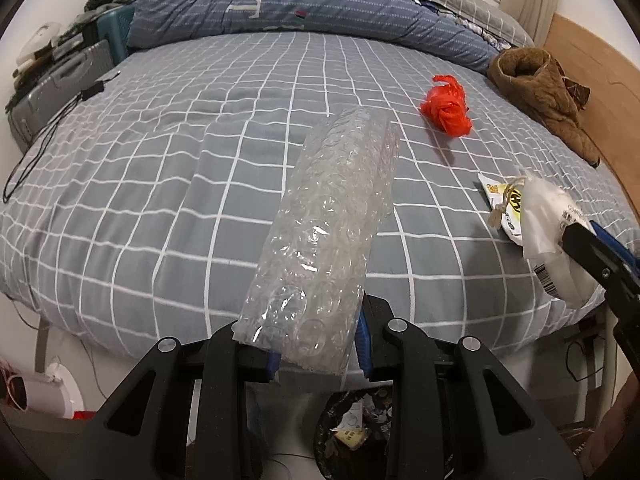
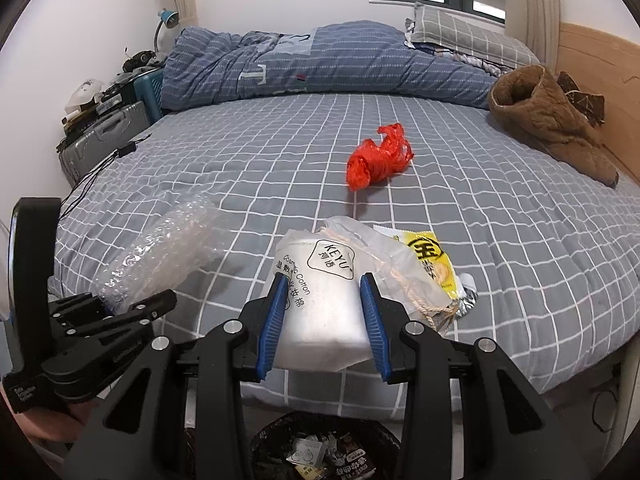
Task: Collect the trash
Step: 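Carry the bubble wrap and white mask packet over the trash bin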
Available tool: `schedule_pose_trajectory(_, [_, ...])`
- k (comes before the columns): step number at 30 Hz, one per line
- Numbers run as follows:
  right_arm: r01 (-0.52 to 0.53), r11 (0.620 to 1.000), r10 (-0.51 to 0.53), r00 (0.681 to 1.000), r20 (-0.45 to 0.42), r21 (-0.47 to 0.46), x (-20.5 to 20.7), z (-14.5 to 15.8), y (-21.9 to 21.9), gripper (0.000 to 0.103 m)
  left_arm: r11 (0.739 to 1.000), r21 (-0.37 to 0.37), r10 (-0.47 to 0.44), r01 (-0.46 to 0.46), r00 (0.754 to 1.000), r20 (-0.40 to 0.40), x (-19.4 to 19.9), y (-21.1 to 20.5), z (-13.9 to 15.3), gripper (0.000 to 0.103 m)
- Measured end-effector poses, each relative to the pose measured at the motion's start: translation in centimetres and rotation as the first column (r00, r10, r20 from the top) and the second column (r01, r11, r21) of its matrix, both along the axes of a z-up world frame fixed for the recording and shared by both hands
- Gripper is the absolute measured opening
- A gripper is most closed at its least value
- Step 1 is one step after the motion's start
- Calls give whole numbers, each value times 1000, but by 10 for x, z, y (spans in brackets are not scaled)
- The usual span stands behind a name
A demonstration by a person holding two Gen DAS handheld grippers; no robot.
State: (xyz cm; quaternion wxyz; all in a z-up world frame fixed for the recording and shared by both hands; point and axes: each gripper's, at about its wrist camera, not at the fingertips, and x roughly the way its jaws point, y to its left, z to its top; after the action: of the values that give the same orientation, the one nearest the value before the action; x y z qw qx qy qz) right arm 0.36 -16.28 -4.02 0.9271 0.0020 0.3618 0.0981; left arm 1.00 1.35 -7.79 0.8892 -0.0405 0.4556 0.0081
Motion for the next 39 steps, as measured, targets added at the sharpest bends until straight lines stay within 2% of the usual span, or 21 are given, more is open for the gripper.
schedule_pose_trajectory(25, [28,999,-28,1000,-10,-30,-62,-6,-17,36,998,25,-65,65,998,-21,-70,-27,-7,28])
schedule_pose_trajectory(39, [48,999,-48,998,-36,-4,-93,-9,-27,36,999,10,-40,41,998,-47,-102,-26,-8,28])
